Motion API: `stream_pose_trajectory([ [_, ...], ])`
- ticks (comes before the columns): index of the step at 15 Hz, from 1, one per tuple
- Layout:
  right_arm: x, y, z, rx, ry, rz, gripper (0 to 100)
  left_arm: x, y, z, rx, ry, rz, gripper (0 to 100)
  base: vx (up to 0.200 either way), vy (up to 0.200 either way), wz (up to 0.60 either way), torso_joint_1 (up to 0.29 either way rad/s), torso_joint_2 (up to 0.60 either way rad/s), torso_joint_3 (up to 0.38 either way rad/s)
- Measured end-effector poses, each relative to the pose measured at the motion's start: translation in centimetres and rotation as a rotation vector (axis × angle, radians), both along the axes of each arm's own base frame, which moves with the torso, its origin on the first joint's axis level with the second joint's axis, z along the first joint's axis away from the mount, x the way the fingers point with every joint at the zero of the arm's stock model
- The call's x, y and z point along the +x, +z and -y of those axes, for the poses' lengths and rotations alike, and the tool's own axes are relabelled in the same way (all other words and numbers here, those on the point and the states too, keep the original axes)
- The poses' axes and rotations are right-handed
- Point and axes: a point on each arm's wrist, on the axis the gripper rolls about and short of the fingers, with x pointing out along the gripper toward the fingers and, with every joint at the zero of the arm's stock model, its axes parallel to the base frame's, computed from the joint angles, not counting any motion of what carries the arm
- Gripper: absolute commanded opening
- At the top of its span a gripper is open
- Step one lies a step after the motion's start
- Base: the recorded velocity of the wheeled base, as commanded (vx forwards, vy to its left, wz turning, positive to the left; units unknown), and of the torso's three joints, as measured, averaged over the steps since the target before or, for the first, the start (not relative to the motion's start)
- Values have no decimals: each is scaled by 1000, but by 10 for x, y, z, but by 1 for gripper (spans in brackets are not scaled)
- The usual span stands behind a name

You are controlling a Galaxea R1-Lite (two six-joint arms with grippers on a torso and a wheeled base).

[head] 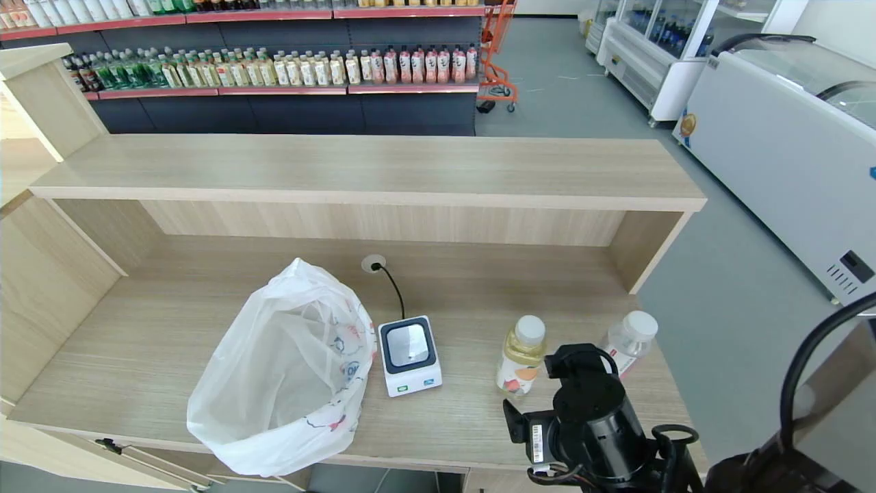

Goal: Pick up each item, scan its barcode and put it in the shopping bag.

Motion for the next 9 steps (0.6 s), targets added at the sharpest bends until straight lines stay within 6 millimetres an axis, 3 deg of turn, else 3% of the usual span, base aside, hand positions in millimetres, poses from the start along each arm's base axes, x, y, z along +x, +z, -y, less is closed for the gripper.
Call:
stream_pose_trajectory([
  [9,16,-28,-5,-9,-15,43,100,0,0,0,0,0,0,100,0,0,0,0,0,0],
])
